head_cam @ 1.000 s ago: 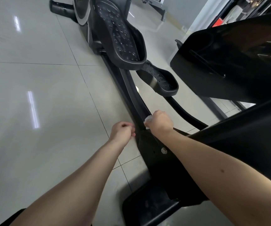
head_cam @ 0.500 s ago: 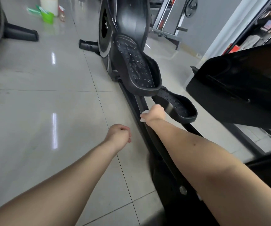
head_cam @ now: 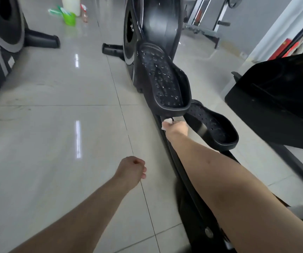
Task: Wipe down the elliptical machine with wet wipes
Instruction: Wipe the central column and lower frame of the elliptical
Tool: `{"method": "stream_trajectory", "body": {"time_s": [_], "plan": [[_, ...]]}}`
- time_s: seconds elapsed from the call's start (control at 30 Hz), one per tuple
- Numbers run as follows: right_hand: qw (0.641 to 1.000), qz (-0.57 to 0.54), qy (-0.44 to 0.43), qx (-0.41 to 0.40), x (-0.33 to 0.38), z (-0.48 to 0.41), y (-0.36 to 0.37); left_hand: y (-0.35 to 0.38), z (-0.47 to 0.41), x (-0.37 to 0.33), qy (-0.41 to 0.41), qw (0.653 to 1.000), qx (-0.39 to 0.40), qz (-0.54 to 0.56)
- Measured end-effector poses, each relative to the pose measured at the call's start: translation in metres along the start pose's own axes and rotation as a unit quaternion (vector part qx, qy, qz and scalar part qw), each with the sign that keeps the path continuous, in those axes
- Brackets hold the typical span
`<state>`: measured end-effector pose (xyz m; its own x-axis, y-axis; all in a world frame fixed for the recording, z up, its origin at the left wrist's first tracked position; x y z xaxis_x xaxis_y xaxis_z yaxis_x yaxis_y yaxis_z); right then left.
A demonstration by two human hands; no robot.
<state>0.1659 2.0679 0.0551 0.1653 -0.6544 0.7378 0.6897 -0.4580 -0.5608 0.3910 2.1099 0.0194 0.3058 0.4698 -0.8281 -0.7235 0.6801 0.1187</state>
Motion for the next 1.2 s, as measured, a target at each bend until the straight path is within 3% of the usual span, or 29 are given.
{"method": "stream_trajectory", "body": {"time_s": [0.37,0.77,0.87,0.93,1.0,1.1,1.2], "plan": [[0.971,0.170,0.159,0.051,-0.076,0.082,-0.026,0.007,0.083,-0.045,-0.079,0.997,0.011,-0.018],[0.875,0.396,0.234,0.150,-0.089,0.206,-0.089,0.021,0.162,-0.081,-0.137,0.990,0.009,-0.034],[0.918,0.304,0.219,0.130,-0.068,0.224,-0.093,0.020,0.179,-0.097,-0.148,0.988,0.006,-0.033],[0.950,0.167,0.232,0.125,-0.046,0.241,-0.083,0.018,0.192,-0.107,-0.154,0.988,0.004,-0.027],[0.956,-0.006,0.271,0.115,-0.023,0.262,-0.068,0.015,0.206,-0.116,-0.164,0.986,0.001,-0.024],[0.899,-0.275,0.321,0.115,0.012,0.301,-0.045,0.007,0.225,-0.126,-0.175,0.984,0.004,-0.023],[0.849,-0.395,0.329,0.125,0.043,0.342,-0.033,-0.001,0.247,-0.137,-0.168,0.984,0.002,-0.063]]}}
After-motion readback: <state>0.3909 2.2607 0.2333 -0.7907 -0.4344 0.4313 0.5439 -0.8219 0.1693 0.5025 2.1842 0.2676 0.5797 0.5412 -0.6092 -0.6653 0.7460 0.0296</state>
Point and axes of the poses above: each hand's wrist, its own z-axis away from the middle knuckle, its own y-axis out of the palm, x = y × z, the point moved 3 cm from there along -z, towards the middle knuckle, and after that the axes turned 14 degrees about x, right-handed, at the moved point
